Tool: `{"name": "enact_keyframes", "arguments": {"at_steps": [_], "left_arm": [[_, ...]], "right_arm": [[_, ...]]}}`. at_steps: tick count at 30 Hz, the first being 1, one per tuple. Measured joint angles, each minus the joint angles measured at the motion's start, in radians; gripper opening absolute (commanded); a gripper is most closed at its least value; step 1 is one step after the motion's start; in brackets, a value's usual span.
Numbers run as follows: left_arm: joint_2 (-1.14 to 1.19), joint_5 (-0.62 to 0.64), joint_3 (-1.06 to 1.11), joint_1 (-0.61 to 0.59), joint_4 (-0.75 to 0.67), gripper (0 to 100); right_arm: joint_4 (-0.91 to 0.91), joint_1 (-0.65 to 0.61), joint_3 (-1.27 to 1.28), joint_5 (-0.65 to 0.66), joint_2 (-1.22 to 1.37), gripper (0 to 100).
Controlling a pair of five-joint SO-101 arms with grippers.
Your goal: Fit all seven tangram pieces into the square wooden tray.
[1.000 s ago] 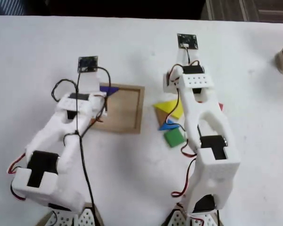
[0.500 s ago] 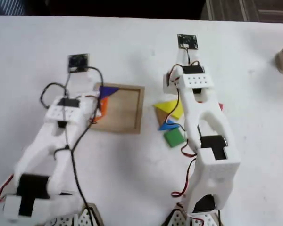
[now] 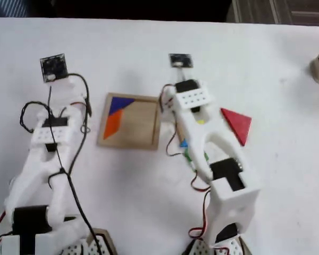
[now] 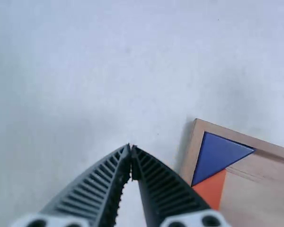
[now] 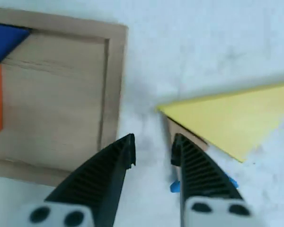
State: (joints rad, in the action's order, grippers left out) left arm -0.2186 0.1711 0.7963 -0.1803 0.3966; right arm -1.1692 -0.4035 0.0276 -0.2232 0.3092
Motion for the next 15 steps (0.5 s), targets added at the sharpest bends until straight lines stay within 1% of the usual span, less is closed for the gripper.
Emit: {"name": "enact_keyframes", "arguments": {"at_steps": [2, 5, 8, 12, 13, 15], "left_arm": [[0.009, -0.002, -0.009, -0.008, 0.0, 2], [0.078, -0.002, -0.069, -0.04, 0.0, 2], [0.167, -0.002, -0.161, -0.077, 0.052, 2], [0.238, 0.0, -0.241, -0.118, 0.103, 2], [0.242, 0.0, -0.245, -0.12, 0.106, 2], [0.247, -0.002, -0.252, -0.12, 0.106, 2]], "right_arm": [[0.021, -0.043, 0.011, -0.029, 0.0, 14.9], [0.094, -0.075, 0.014, -0.064, 0.029, 14.9], [0.138, -0.084, 0.012, -0.074, 0.086, 14.9], [0.137, -0.084, -0.028, -0.074, 0.147, 14.6], [0.13, -0.084, -0.041, -0.074, 0.161, 13.5], [0.114, -0.084, -0.064, -0.074, 0.178, 8.0]]}}
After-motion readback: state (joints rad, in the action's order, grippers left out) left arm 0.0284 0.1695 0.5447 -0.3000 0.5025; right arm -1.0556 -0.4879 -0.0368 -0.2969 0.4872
